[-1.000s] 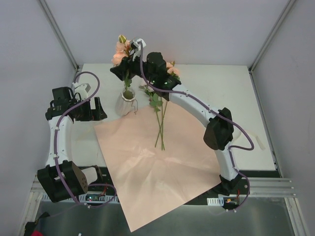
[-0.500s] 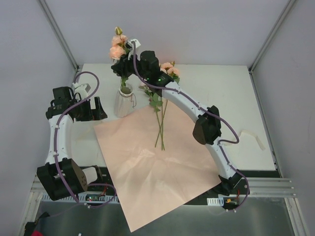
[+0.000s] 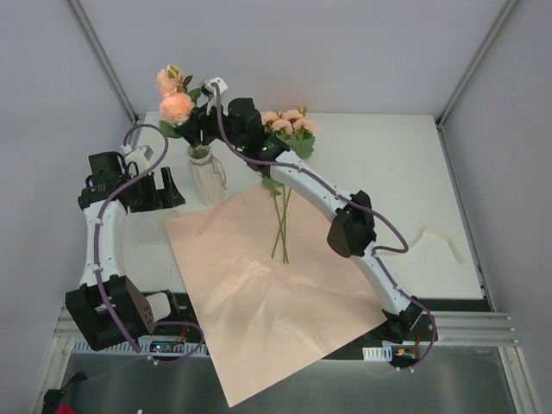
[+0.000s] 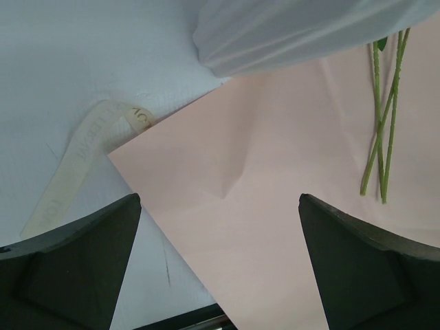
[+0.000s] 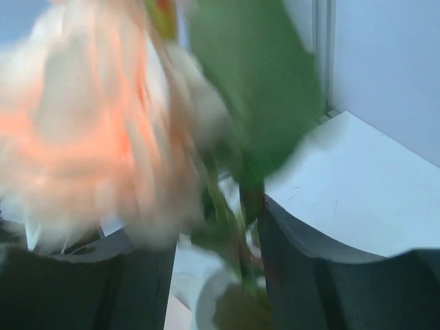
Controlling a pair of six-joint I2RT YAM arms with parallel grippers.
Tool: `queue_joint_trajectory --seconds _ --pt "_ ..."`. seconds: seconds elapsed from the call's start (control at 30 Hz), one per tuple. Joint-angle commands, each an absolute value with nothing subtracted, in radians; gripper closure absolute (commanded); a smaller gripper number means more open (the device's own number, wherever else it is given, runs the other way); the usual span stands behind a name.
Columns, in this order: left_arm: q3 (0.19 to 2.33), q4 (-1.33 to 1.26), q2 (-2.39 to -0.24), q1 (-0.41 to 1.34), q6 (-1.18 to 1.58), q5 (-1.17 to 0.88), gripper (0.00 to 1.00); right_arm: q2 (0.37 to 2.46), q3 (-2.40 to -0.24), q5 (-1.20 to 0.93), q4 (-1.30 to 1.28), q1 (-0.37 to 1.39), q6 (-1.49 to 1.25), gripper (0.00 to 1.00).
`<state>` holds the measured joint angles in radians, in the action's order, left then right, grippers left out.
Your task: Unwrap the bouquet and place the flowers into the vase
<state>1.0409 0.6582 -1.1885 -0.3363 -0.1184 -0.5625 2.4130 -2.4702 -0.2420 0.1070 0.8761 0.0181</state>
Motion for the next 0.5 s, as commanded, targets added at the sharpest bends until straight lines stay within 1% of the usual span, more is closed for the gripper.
queue_joint_trajectory --seconds 0.0,0.07,0.17,0.37,0.47 --pt "1.054 0.635 -1.201 -0.371 -0.092 -0.546 0.01 2.395 -2.468 -0.253 0.118 0.884 0.012 0.43" --pt "1.058 0.635 -1.21 -0.388 -0.086 -0.548 0.01 2.384 -2.447 -0.267 0.12 0.885 0.014 0.32" --pt "1.063 0.635 -1.223 -0.397 -0.083 -0.557 0.01 2.352 -2.413 -0.265 0.126 0.885 0.015 0.25" --pt "1.077 0.634 -1.238 -0.399 -0.083 -0.575 0.01 2.269 -2.327 -0.267 0.15 0.868 0.005 0.25" --pt "1.078 0.634 -1.238 -0.399 -0.078 -0.578 0.01 2.209 -2.243 -0.275 0.153 0.861 0.005 0.24"
